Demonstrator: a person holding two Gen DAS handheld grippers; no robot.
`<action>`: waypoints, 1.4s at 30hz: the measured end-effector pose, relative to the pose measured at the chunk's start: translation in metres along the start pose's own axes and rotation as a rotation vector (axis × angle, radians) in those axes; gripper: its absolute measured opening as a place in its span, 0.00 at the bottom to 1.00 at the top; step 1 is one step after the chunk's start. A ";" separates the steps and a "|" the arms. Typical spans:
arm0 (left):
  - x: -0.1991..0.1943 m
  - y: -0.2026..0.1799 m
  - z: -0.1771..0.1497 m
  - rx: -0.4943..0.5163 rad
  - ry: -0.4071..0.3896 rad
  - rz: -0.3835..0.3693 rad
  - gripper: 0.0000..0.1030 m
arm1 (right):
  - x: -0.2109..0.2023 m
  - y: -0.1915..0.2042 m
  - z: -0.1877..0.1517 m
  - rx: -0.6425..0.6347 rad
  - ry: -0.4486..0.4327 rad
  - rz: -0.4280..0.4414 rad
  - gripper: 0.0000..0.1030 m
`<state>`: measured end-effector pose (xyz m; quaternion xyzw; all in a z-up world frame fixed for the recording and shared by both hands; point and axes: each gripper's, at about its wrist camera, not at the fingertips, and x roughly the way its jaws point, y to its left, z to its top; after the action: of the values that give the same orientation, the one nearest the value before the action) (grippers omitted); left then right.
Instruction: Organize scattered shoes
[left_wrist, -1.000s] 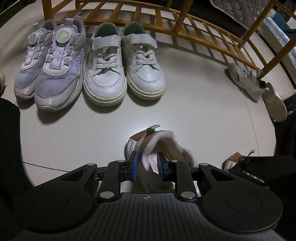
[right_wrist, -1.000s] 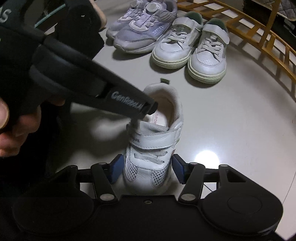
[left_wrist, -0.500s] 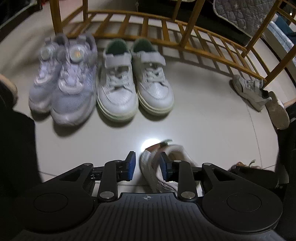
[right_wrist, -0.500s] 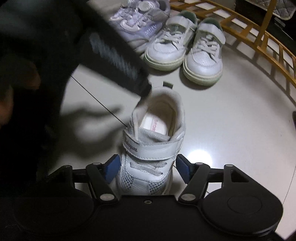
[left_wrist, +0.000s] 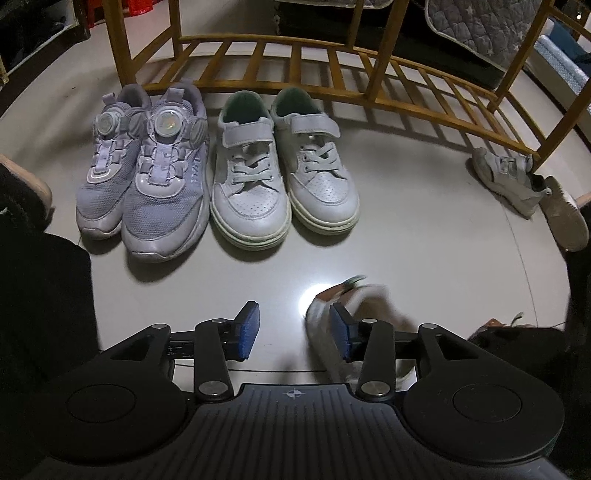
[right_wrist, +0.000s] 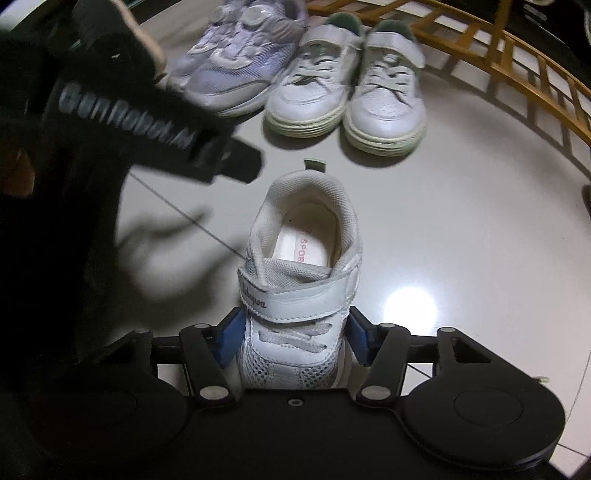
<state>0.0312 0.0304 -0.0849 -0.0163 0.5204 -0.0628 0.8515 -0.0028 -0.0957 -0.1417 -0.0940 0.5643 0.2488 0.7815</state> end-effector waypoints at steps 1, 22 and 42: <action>0.001 0.000 -0.001 -0.006 0.001 -0.002 0.42 | 0.000 -0.004 0.001 0.008 -0.003 -0.006 0.59; 0.016 0.006 -0.004 -0.037 0.026 -0.008 0.52 | 0.012 -0.124 0.056 0.269 -0.112 -0.133 0.60; 0.037 0.010 -0.014 -0.057 0.075 -0.012 0.54 | 0.049 -0.146 0.129 0.254 -0.231 -0.115 0.60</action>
<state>0.0367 0.0364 -0.1250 -0.0411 0.5534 -0.0536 0.8302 0.1888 -0.1523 -0.1627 0.0028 0.4913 0.1396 0.8597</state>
